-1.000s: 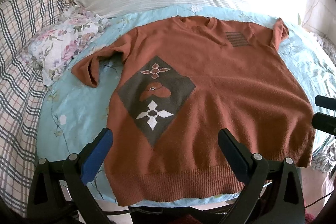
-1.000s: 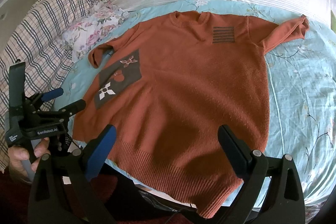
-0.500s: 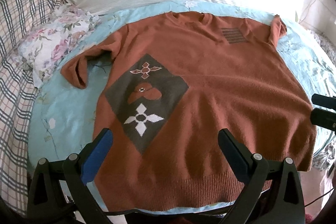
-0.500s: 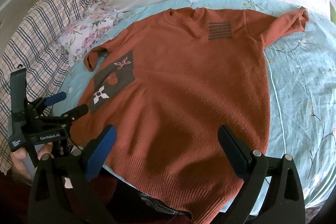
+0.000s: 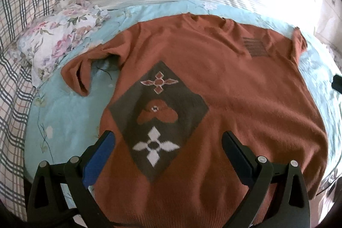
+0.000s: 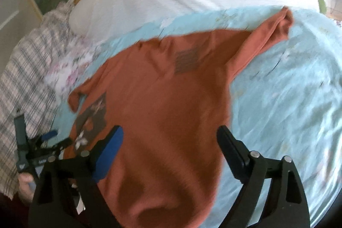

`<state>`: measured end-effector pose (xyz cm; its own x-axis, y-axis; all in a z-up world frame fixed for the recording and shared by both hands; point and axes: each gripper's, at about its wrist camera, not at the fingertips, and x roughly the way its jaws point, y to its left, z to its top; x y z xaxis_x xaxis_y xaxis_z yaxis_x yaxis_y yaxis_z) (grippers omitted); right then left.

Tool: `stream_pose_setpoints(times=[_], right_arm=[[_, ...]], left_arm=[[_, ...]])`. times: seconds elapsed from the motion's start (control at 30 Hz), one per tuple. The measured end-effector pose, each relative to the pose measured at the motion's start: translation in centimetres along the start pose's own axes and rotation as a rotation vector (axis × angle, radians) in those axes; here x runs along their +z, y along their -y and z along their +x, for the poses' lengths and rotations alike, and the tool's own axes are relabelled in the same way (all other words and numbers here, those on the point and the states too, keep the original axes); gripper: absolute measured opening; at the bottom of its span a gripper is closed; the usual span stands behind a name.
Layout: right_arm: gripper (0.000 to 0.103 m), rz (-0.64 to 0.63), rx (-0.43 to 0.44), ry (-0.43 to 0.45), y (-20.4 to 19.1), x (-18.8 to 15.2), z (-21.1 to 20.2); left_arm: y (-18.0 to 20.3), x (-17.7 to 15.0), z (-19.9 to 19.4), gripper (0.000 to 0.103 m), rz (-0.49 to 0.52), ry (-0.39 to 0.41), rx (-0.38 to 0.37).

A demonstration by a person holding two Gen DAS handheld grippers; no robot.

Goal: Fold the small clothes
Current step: 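Grasp the orange sweater's sleeve cuff with the right gripper and lift it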

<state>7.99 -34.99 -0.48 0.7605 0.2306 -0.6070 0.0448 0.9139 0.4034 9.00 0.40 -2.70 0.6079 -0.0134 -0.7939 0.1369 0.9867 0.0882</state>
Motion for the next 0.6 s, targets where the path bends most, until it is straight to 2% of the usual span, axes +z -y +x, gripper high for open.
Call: stream_pose_setpoints(times=[0.1, 0.27, 0.37, 0.6], right_arm=[[0.076, 0.04, -0.017, 0.04, 3.1, 3.3, 0.3], [0.052, 0.151, -0.107, 0.07, 9.7, 9.4, 2.5], [0.043, 0.244, -0.148, 0.079, 14.3, 13.4, 4.6], [0.041, 0.364, -0.225, 0.135, 22.1, 20.1, 8.7]], left_arm=[[0.2, 0.8, 0.8, 0.1, 0.005, -0.024, -0.022], [1.9, 1.3, 1.8, 0.1, 0.063, -0.046, -0.014], [2.9, 1.6, 2.7, 0.1, 0.086, -0.069, -0.025], [4.8, 3.1, 6.0, 0.1, 0.114, -0.134, -0.036]])
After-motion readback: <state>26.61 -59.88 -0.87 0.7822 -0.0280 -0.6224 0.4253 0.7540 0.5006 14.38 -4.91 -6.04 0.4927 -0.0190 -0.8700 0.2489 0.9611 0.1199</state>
